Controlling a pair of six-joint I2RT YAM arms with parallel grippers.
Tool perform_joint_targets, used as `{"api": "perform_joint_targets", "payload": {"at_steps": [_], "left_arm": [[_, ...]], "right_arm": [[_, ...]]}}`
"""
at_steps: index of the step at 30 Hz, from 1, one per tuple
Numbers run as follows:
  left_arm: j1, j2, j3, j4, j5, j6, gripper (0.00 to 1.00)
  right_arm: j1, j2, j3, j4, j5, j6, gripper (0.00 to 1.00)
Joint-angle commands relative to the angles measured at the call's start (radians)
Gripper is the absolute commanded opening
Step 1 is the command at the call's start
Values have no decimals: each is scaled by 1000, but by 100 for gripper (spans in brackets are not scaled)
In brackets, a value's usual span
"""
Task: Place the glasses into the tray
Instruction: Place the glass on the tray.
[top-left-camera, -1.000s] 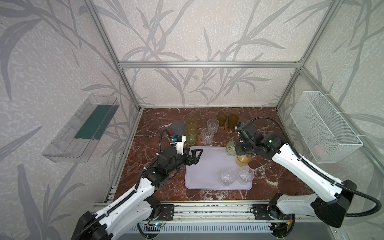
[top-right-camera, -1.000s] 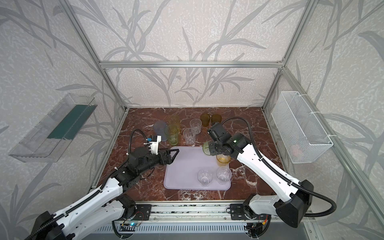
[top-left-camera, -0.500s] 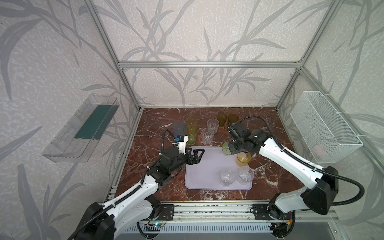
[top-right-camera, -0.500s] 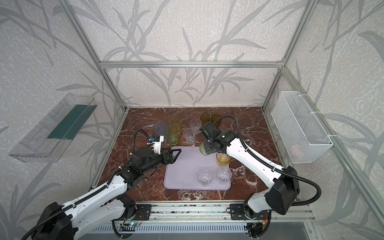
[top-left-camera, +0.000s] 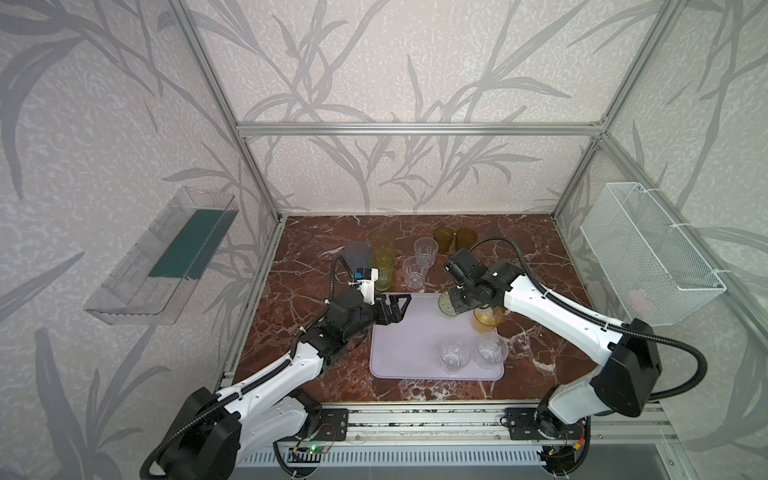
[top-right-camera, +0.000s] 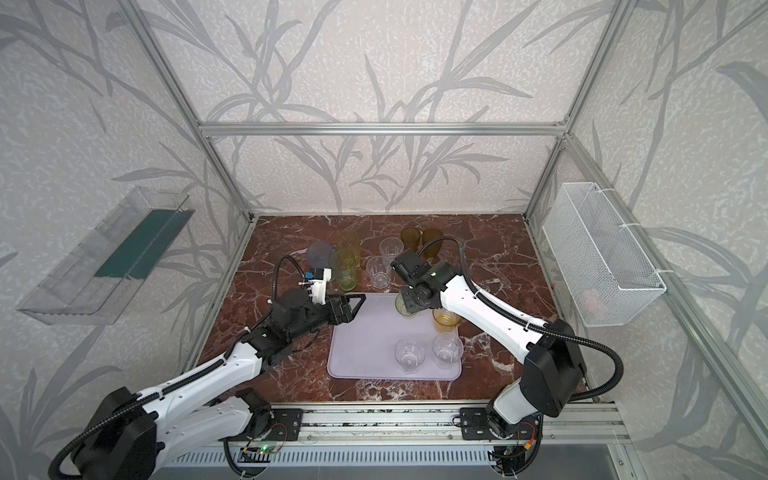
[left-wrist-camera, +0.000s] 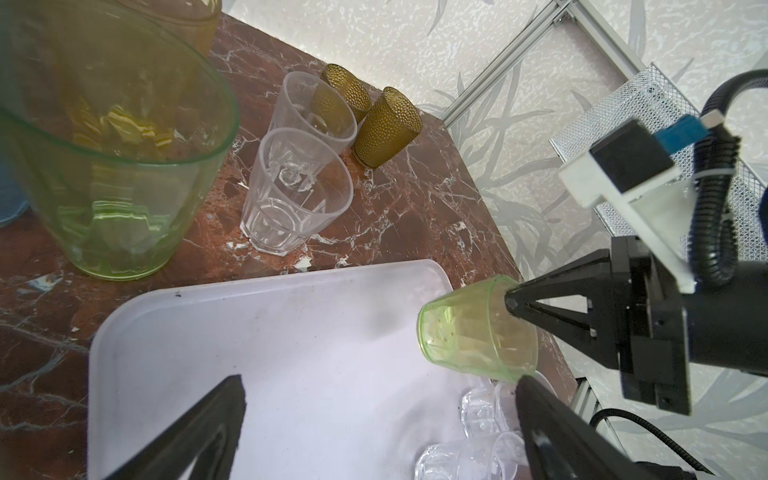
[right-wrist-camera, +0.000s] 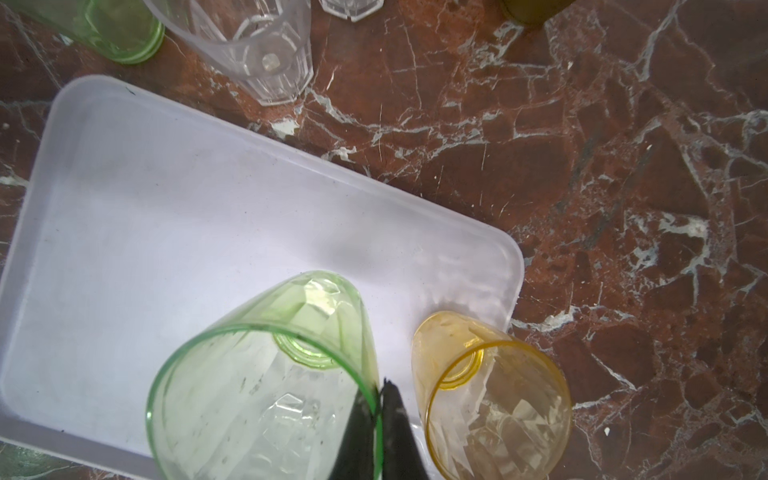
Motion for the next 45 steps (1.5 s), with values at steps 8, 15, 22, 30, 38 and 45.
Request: {"api": "perform_joint_targets", "payload": {"at_steps": [8,15,22,30,38,45], "left_arm": [[0,-35,17,-28,-68,16,99],[0,-31,20,-41,-64,13,99],[0,-26,23,-50,-69,13,99],[-1,-22,32,-71,-63,13,99],[0,-33,36,-94,-67,17,99],[0,-65,39,-138,-89,24,99]], "right_arm": [[6,19,-56,19,22,32,0],[6,32,-72,12,26,39,0],[6,20,-111,33,27,55,0],[7,46,-119,38,2,70,0],[7,32,-115,42,-39,87,22],[7,2,-109,32,-64,96,40]]}}
